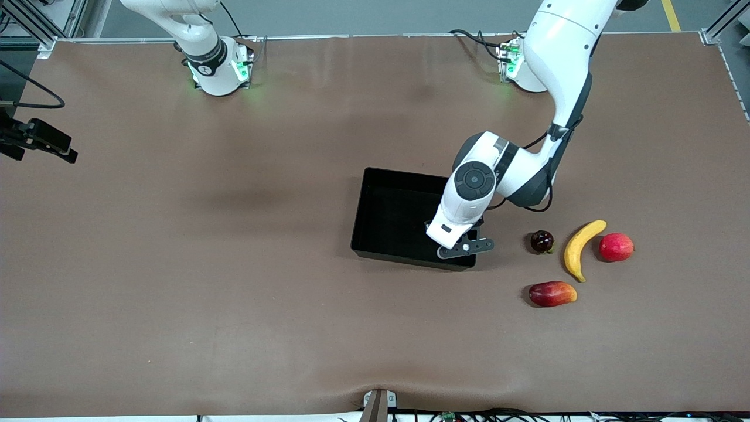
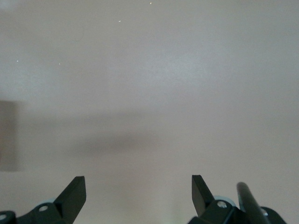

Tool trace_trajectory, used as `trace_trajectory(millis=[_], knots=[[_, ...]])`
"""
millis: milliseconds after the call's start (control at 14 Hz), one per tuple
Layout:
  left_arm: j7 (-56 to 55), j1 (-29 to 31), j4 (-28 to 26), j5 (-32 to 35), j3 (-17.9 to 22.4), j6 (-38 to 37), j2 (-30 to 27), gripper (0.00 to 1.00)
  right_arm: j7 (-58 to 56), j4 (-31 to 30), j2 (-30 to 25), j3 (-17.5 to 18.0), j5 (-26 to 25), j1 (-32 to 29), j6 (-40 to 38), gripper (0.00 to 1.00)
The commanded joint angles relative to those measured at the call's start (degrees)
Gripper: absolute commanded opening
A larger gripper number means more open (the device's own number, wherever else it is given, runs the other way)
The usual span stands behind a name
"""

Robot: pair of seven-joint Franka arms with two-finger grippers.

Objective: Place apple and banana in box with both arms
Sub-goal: 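Lower the apple into the box and open the left gripper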

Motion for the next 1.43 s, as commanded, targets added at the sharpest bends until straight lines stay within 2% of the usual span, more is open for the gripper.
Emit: trace_trajectory(millis=[0,357,429,571,643,714,1000,1143,1357], knots=[[0.4,-0.1,-4.5,1.3,-0.3,0.6,-1.9,0.0,0.2,0.6,-0.4,1.3,-0.5,-1.3,-0.5,1.0],[-0.7,-0.1,-6.5,1.1,-1.3,0.6,-1.9,0.0,0.2,0.7,-0.4,1.2,-0.5,-1.2,-0.1,1.0],[-0.9,-0.1,-6.5,1.0,-1.3,0.6,-1.8,0.12,0.2,0.7,-0.4,1.2,-0.5,-1.2,-0.2,1.0],[-1.9,-0.1,-6.5,1.0,-1.3,0.4,-1.8,0.59,0.2,0.7,-0.4,1.2,-0.6,-1.2,-0.2,1.0],[-2.1,-0.1,-6.1,0.9,-1.4,0.3,-2.1,0.88,0.2,0.7,-0.4,1.2,-0.6,-1.2,-0.2,1.0],[-2.1,-0.1,-5.9,0.8,-1.5,0.0,-2.3,1.0,0.2,0.7,-0.4,1.2,-0.6,-1.2,-0.2,1.0],[-1.8,0.6,-3.2,0.7,-1.8,-3.2,-6.9,1.0,0.2,0.7,-0.4,1.2,-0.6,-1.2,-0.3,1.0],[-1.0,1.7,2.6,0.7,-1.5,-11.0,-9.3,1.0,0.2,0.7,-0.4,1.2,-0.6,-1.2,-0.3,1.0],[-0.1,6.3,12.8,0.2,-1.5,-19.5,-9.6,1.0,0.2,0.7,-0.4,1.2,-0.6,-1.2,-0.3,1.0]])
